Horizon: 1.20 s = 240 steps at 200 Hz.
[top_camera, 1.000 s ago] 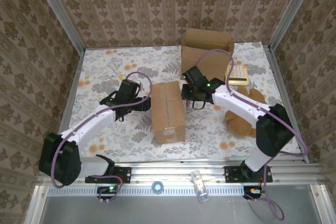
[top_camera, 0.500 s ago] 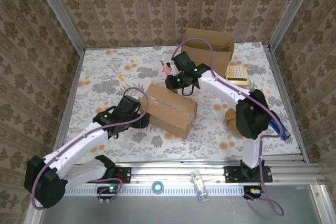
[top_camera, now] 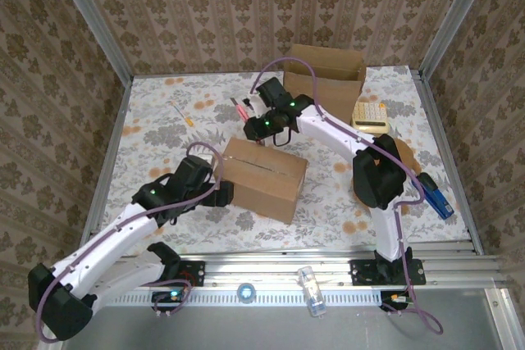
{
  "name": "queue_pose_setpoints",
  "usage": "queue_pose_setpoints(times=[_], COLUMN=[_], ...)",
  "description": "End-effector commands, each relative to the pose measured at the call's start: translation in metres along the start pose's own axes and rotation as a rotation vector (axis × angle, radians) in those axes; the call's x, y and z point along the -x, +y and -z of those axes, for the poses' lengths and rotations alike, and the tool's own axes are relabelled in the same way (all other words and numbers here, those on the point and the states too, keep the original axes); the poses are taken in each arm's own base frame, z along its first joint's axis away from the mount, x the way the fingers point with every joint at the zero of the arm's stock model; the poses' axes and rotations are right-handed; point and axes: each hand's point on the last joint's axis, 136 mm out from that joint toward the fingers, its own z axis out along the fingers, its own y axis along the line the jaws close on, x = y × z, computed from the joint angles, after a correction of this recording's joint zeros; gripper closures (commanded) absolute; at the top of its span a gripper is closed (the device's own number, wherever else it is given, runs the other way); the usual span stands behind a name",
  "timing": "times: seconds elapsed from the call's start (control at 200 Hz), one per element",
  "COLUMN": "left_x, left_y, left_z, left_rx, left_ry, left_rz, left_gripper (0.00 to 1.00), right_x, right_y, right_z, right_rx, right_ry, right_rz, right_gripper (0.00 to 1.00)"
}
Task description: Unpack the express box
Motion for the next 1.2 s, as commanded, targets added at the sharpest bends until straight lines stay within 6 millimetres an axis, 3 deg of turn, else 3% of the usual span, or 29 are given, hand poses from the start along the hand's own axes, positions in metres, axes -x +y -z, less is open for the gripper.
queue_pose_setpoints(times=[0.0, 0.22, 0.39, 0.495, 0.59, 0.705, 0.92, 1.06, 1.195], left_x=[0.010, 0.000, 0.006, 0.015, 0.029, 0.051, 0.093, 0.108, 0.113], left_y=[-0.017, -0.022, -0.031, -0.031, -0.026, -0.019, -0.031, -0.030, -0.023], left_z=[0.013, 0.020, 0.048, 0.067, 0.079, 0.082, 0.048, 0.022, 0.005], left_rx=[-0.087, -0.124, -0.164, -0.164, -0.121, -0.040, -0.057, -0.057, -0.069], left_ry=[-0.035, -0.007, -0.035, -0.054, -0.085, -0.122, -0.154, -0.172, -0.197], left_rz=[0.001, -0.009, -0.038, -0.055, -0.076, -0.104, -0.115, -0.106, -0.075], left_gripper=[0.00, 0.00, 0.00, 0.00, 0.00, 0.00, 0.00, 0.00, 0.00], right_x=[0.015, 0.040, 0.045, 0.034, 0.011, -0.031, -0.115, -0.161, -0.190], right_y=[0.005, 0.004, 0.006, 0.006, 0.001, -0.013, -0.034, -0.042, -0.047], right_z=[0.012, 0.044, 0.094, 0.130, 0.158, 0.188, 0.229, 0.230, 0.209], right_rx=[0.007, -0.067, -0.138, -0.188, -0.265, -0.392, -0.529, -0.559, -0.541], right_ry=[-0.014, -0.068, -0.137, -0.184, -0.203, -0.209, -0.224, -0.209, -0.179], right_rz=[0.036, 0.064, 0.061, 0.032, 0.000, -0.052, -0.172, -0.253, -0.322], right_gripper=[1.00, 1.00, 1.00, 1.00, 1.00, 1.00, 1.00, 1.00, 1.00])
